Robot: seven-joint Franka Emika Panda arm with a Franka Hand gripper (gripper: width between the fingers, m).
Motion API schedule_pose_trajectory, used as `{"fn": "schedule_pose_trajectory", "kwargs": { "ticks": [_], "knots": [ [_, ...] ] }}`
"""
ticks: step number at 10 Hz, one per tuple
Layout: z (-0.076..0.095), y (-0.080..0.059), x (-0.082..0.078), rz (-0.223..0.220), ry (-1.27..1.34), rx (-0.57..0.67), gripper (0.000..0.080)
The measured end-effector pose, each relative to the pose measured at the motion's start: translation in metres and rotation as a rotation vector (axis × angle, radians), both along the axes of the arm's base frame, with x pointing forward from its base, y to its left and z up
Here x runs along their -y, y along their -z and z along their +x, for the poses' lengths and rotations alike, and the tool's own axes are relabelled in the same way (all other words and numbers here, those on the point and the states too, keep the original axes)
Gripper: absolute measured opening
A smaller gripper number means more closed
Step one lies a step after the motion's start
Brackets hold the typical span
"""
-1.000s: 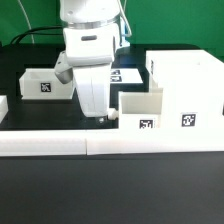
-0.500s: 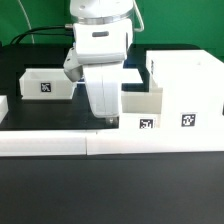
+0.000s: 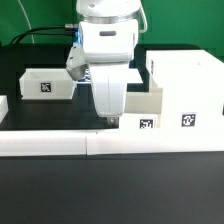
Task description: Assemble drawer
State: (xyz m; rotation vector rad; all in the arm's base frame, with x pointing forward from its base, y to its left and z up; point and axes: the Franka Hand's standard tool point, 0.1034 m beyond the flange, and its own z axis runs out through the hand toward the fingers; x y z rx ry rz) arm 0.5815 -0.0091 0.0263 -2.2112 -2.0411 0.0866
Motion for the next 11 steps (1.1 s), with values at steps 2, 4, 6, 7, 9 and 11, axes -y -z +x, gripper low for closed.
{"fn": "schedule_pose_trajectory", "kwargs": {
  "ticks": [2,4,6,7,9,11],
  "knots": [
    [0.0,0.0,0.0,0.0,0.0,0.0,0.0649],
    [0.006,-0.004,0.002,0.003,-0.02,0.014,0.0649],
    [0.015,-0.01,0.005,0.004,-0.019,0.004,0.0649],
    [0.021,-0.012,0.001,0.0,0.0,0.001,0.0649],
    [0.022,-0.013,0.001,-0.031,0.021,-0.002,0.0649],
    [0.022,-0.013,0.0,-0.07,0.002,0.001,0.0649]
  ]
}}
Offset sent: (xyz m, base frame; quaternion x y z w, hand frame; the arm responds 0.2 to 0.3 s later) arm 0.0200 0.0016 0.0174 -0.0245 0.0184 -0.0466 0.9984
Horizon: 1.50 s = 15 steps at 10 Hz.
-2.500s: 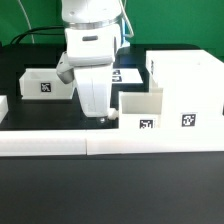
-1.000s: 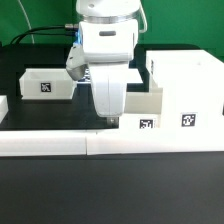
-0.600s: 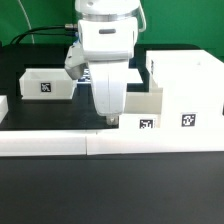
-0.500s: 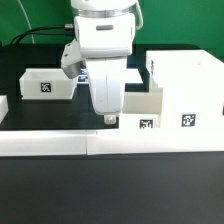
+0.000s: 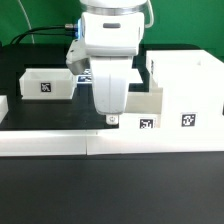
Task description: Assemble drawer
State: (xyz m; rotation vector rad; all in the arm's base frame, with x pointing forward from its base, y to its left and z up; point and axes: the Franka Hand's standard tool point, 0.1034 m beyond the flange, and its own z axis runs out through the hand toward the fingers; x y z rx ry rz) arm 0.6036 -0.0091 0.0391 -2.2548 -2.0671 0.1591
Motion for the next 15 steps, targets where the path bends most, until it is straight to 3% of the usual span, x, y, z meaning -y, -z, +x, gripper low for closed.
{"fn": "schedule_pose_trajectory", "kwargs": {
  "ticks": [2,10,15],
  "knots": [
    [0.0004,-0.0002,0.0009,-0.017,-0.013,0.004,0.0649],
    [-0.0058,0.0046,0.005,-0.004,-0.124,-0.034,0.0649],
    [-0.0043,0.0046,0.0004,-0.065,0.012,-0.051,0.0649]
  ]
}}
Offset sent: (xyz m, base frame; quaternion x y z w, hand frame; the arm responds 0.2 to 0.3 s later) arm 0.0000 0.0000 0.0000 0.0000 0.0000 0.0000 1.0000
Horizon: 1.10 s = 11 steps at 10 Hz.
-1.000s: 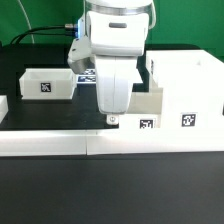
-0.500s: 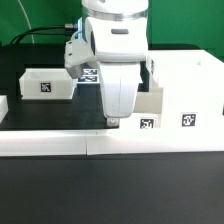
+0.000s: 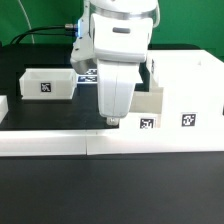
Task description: Assemble drawer
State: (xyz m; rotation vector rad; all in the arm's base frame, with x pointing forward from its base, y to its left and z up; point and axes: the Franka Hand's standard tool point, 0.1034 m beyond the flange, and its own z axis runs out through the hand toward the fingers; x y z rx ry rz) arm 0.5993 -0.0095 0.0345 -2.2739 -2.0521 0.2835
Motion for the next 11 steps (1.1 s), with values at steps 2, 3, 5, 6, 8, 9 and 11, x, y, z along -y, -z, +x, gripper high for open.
{"fn": "schedule_pose_trajectory", "kwargs": {
  "ticks": [2,3,5,6,8,9,11],
  "knots": [
    [0.0,0.001,0.001,-0.003,0.0,0.003,0.0649],
    [0.0,0.001,0.001,-0.003,0.0,0.003,0.0649],
    [0.0,0.001,0.001,-0.003,0.0,0.003,0.0649],
    [-0.001,0.001,0.004,0.004,-0.021,0.0,0.0649],
    [-0.008,0.006,0.015,0.042,-0.081,0.042,0.0649],
    [-0.015,0.008,0.014,0.047,-0.087,0.056,0.0649],
    [-0.015,0.008,0.014,0.046,-0.086,0.052,0.0649]
  ]
}}
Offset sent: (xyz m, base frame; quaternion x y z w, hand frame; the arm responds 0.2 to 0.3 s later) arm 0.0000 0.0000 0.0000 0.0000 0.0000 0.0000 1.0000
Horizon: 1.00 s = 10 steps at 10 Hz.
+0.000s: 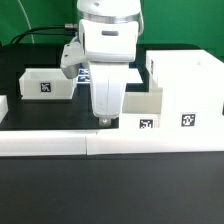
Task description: Assemble drawer
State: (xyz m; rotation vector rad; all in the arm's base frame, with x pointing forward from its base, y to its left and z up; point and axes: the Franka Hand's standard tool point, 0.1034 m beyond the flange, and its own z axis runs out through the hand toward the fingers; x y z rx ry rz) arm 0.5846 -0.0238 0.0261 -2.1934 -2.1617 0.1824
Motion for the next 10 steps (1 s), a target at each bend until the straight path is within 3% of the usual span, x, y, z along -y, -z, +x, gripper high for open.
{"fn": "schedule_pose_trajectory", "kwargs": {
  "ticks": [3,5,10],
  "knots": [
    [0.0,-0.001,-0.006,0.001,-0.011,-0.02,0.0649],
    [0.003,-0.008,-0.015,-0.025,0.03,-0.085,0.0649],
    [0.001,-0.009,-0.016,-0.058,0.09,-0.121,0.0649]
  ]
}}
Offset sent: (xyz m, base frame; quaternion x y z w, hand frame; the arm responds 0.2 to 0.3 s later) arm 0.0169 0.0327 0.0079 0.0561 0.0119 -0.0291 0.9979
